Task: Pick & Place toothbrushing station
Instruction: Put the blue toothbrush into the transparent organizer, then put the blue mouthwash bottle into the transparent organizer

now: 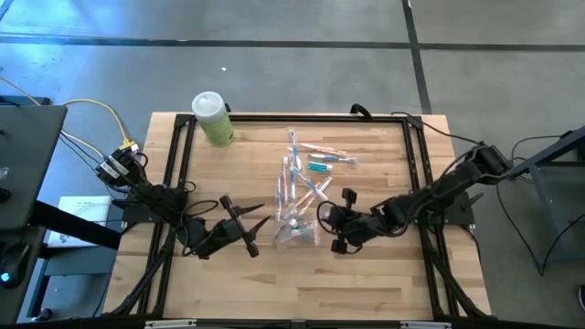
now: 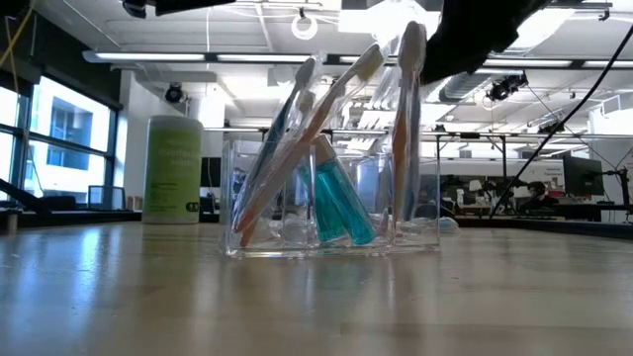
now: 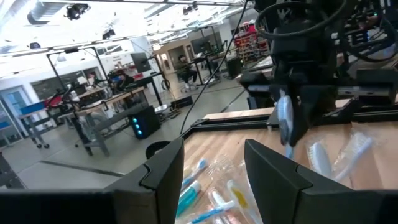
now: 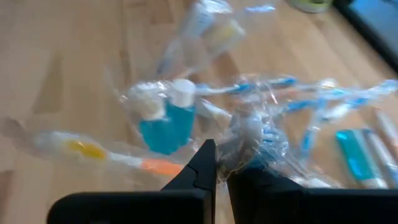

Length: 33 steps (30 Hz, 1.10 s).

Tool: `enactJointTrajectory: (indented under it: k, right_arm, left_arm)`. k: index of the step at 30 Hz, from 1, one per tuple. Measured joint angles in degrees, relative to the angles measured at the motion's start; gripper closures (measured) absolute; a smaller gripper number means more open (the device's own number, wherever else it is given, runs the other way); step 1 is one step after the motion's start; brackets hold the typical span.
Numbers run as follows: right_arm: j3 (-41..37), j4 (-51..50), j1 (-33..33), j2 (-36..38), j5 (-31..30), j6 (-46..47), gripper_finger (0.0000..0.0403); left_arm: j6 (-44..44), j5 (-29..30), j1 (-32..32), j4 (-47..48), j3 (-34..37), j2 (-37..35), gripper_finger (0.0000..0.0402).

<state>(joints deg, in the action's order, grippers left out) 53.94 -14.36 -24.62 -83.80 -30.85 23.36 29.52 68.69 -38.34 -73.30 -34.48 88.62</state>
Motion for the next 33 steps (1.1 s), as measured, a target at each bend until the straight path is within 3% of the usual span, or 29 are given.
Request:
enactJointTrajectory:
  k: [5,13,20,28,33]
  right_arm:
    - [-1.8,6.2,3.1,0.0,9.0,-2.7,0.0392]
    - [-1.9,6.1,4.5,0.0,15.1,-2.1,0.0378]
    - [-1.9,5.4,4.5,0.0,11.4,0.5,0.0302]
    - [-1.9,5.7,4.8,0.3,9.6,-6.3,0.0191]
    - [-1.8,5.6,4.9,2.7,4.1,-7.7,0.0172]
  left_arm:
    - [0.6,0.6,0.4,0.0,0.0,0.0,0.0238]
    - [2.1,0.6,0.4,0.0,0.0,0.0,0.0238]
    - [2.1,0.6,0.4,0.0,0.0,0.0,0.0238]
    - [1.9,0.6,0.4,0.0,0.0,0.0,0.0238]
    - [1.9,0.6,0.4,0.0,0.0,0.0,0.0238]
